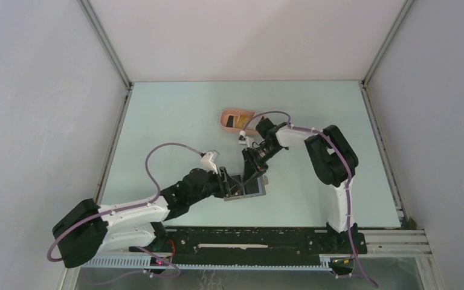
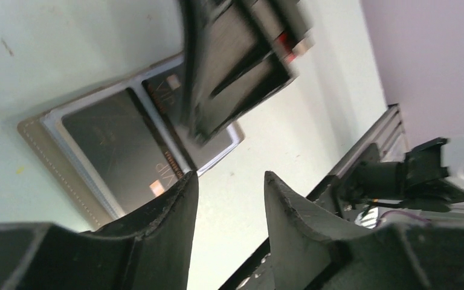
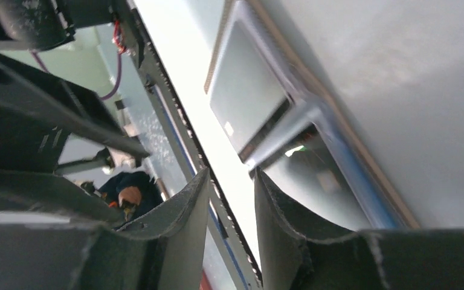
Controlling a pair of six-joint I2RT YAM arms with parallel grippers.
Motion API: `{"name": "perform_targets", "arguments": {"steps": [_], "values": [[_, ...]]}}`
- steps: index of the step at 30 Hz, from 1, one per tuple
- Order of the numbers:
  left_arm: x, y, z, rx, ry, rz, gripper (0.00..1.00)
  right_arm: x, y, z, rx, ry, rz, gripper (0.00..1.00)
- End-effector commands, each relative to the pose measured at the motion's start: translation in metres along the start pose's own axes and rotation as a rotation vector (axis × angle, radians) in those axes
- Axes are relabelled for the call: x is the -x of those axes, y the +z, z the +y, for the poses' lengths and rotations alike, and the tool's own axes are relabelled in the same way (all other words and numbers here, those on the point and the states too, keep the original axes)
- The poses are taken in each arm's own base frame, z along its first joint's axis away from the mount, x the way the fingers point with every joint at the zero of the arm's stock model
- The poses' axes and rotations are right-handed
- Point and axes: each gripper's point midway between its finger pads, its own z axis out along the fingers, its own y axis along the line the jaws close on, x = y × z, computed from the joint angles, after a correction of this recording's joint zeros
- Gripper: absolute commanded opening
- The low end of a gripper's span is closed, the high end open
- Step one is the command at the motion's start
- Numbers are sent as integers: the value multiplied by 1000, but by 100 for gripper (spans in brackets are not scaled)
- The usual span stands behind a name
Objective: Put the credit cards into the card holder
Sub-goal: Turn over the card slot in the card holder.
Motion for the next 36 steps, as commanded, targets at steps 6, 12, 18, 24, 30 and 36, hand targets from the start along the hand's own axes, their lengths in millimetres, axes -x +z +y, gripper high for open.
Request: {"name": "perform_targets", "arguments": {"steps": [6, 12, 18, 24, 30, 36], "values": [[-7, 41, -2, 20, 68, 61, 49, 6, -58, -19, -256, -77, -94, 39], [-17, 59, -1, 16, 72, 110, 51, 3, -52, -34, -284, -41, -72, 41], [-24, 66, 11, 63, 64, 131, 52, 1, -47, -43, -287, -12, -54, 42], [-31, 67, 21, 101, 60, 153, 54, -3, -43, -54, -303, 22, -32, 43], [-35, 68, 24, 110, 60, 165, 54, -4, -43, -57, -317, 29, -28, 45], [-37, 69, 25, 113, 61, 174, 54, -1, -53, -55, -375, 4, -49, 47]]}}
